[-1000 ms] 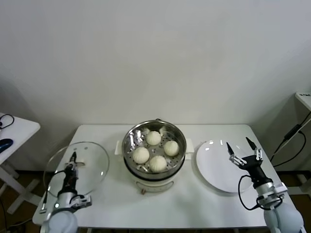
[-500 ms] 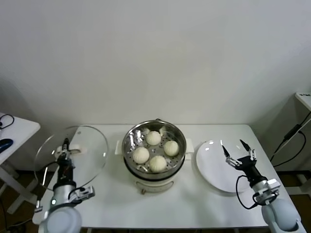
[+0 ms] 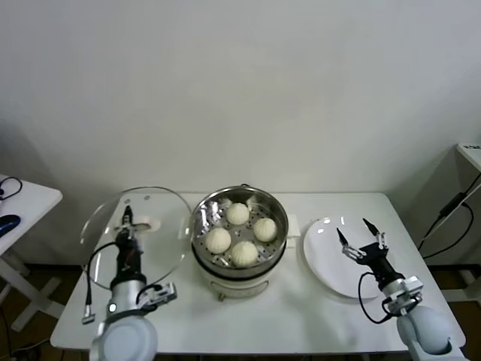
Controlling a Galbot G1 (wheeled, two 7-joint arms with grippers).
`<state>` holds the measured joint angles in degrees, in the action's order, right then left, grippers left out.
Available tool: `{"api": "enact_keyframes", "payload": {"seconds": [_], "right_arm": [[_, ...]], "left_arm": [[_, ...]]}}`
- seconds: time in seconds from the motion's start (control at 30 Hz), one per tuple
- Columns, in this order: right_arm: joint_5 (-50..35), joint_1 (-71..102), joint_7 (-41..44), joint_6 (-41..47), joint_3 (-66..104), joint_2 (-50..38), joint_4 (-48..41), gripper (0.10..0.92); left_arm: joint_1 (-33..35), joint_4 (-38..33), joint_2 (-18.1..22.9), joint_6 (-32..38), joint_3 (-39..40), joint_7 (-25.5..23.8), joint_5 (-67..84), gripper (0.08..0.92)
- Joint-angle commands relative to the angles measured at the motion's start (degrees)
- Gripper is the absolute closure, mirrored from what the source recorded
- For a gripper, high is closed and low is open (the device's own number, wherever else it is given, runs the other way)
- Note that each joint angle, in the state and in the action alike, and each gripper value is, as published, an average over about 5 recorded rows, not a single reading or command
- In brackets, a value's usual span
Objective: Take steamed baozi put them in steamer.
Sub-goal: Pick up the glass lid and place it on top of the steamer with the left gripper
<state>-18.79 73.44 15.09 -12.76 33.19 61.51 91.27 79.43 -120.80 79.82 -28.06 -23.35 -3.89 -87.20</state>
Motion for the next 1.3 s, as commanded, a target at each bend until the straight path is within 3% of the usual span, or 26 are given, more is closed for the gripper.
{"api": "enact_keyframes", "payload": {"seconds": [0.03, 0.7, 1.3], "right_arm": [[2.4, -0.5, 0.3, -0.4, 0.0, 3.1, -1.5, 0.203], [5.5, 0.2, 1.2, -0.9, 3.0, 6.5, -3.1, 0.203], [5.2, -0.9, 0.6, -0.7, 3.1, 5.6, -3.1, 0.203]], "left_arm": [[-4.9, 2.5, 3.8, -1.6, 10.9, -2.7, -5.0, 0.846], [-18.2, 12.6, 7.9, -3.7, 22.5, -7.6, -6.5, 0.846], [-20.6, 16.9, 9.8, -4.7, 26.0, -11.1, -7.5, 0.846]]}}
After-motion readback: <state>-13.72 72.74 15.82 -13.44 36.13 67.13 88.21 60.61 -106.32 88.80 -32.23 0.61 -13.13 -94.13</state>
